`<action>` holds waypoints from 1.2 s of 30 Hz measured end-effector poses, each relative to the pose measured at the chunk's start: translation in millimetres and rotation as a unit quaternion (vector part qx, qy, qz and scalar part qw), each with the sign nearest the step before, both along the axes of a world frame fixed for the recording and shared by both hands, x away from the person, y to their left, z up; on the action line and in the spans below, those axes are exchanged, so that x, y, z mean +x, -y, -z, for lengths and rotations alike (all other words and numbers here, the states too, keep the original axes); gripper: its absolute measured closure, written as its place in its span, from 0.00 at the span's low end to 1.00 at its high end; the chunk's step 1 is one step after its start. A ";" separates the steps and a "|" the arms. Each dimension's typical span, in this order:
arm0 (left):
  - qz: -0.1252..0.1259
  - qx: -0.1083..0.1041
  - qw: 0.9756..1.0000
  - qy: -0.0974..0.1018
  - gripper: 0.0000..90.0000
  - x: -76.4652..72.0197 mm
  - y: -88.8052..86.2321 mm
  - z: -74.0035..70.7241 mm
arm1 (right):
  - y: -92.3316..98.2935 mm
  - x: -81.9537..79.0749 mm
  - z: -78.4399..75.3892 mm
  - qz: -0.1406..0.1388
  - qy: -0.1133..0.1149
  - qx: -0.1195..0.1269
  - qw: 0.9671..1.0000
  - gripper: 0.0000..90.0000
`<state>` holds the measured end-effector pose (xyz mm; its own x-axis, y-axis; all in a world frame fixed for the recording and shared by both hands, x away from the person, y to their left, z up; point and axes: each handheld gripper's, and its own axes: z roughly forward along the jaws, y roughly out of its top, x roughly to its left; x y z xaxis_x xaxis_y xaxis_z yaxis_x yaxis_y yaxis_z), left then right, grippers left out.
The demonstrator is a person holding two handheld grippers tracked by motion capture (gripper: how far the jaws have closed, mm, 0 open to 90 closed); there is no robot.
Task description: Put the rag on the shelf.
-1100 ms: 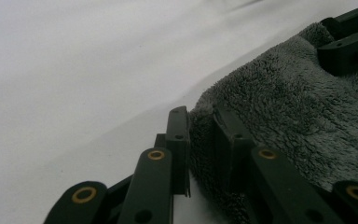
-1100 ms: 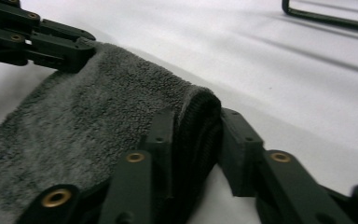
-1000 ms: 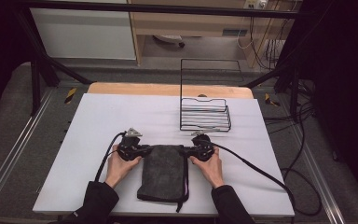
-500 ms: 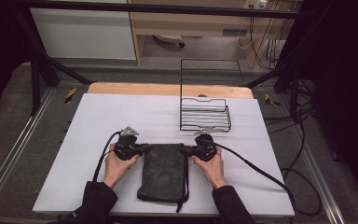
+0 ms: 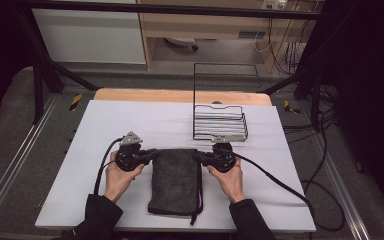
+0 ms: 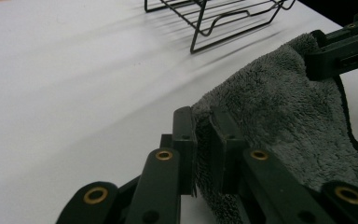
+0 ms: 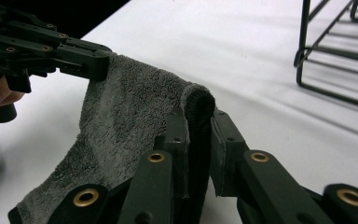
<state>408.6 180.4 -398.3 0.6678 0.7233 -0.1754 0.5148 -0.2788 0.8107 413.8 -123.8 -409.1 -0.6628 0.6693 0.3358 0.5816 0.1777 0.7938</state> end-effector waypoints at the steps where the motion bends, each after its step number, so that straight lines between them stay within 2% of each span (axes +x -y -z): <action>1: 0.000 0.000 1.000 0.003 0.90 -1.0 -0.2 -1.7 | 0.0 -1.6 -3.4 -0.001 0.008 0.001 1.000 0.89; 14: -0.003 0.001 0.999 0.042 0.90 -14.8 1.7 -22.2 | 2.3 -11.1 -21.2 -0.003 0.045 0.013 0.999 0.89; 23: -0.002 -0.010 0.998 0.061 0.90 -21.6 1.8 -32.3 | 4.4 -16.6 -29.5 -0.001 0.065 0.018 0.998 0.89; 29: -0.006 -0.018 0.997 0.079 0.90 -27.8 1.5 -41.8 | 5.6 -22.4 -39.7 -0.002 0.087 0.026 0.996 0.89; 31: -0.008 -0.022 0.996 0.086 0.90 -30.0 1.3 -45.1 | 6.7 -26.3 -46.7 -0.002 0.101 0.032 0.994 0.89; 32: -0.007 -0.025 0.996 0.089 0.90 -31.2 1.1 -46.9 | 6.7 -26.3 -46.7 -0.002 0.101 0.032 0.994 0.89; 33: -0.006 -0.028 0.995 0.092 0.90 -32.8 1.3 -49.2 | 7.1 -29.4 -51.8 -0.002 0.113 0.029 0.993 0.89; 36: -0.006 -0.027 0.994 0.103 0.90 -36.5 1.8 -54.0 | 7.1 -31.8 -55.1 -0.002 0.119 0.030 0.992 0.89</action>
